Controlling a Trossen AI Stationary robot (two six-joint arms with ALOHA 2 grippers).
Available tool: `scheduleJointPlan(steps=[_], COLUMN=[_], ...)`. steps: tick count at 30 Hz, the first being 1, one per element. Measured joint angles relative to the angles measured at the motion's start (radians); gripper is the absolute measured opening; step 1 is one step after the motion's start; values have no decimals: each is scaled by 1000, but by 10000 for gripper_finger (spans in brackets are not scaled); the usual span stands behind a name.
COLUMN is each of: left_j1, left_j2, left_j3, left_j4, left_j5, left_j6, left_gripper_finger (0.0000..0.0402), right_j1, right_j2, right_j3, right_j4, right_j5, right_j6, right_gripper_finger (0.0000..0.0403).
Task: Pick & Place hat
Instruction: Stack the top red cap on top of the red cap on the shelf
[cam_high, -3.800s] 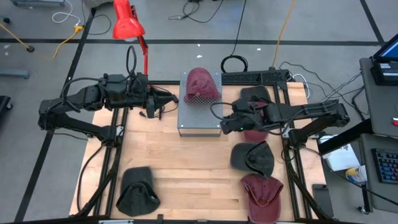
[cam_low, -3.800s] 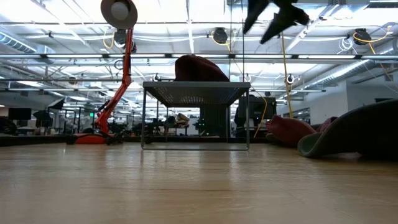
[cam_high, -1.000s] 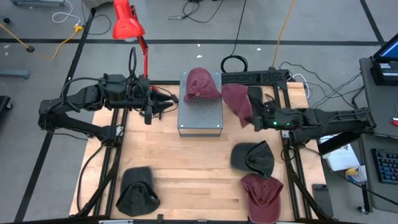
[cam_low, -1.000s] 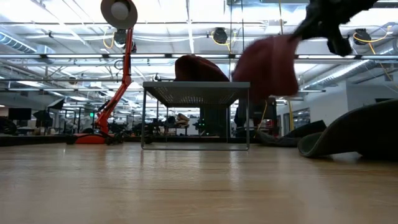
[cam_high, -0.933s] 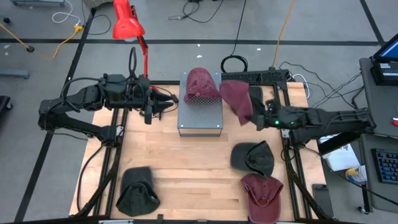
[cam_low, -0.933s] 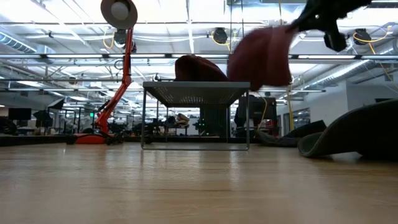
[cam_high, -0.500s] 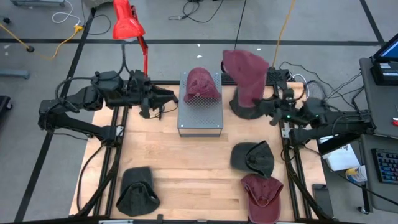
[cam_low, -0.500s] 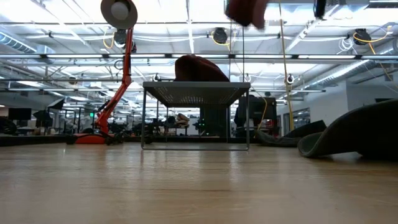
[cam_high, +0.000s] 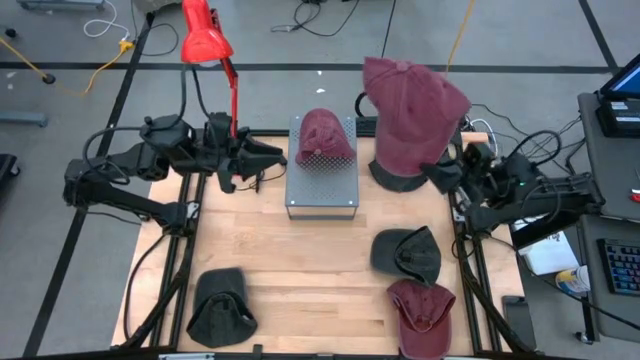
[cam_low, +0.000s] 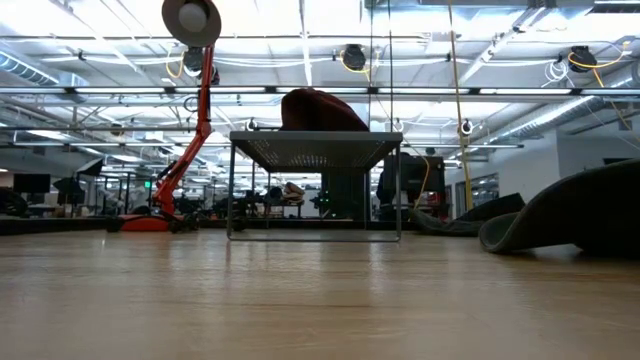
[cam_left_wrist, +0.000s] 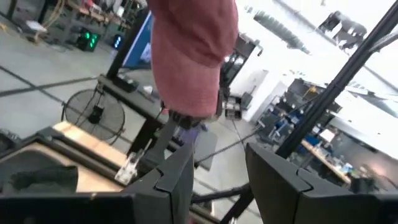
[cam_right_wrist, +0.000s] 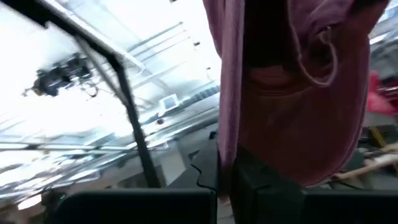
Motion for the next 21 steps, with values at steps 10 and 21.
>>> scheduleJointPlan(steps=[10,21], left_j1=[-42,-48], left_j2=[80,106], left_j3=[-1,-1], left_j4=[138,250], left_j5=[43,149], left_j6=[4,10], left_gripper_finger=[150,234], right_j1=[-2,-2], right_j2=[235,458], right_j3=[119,406], right_j4=[145,135], right_j5=[-159,-327], right_j6=[-3,-50], right_gripper_finger=[4,4])
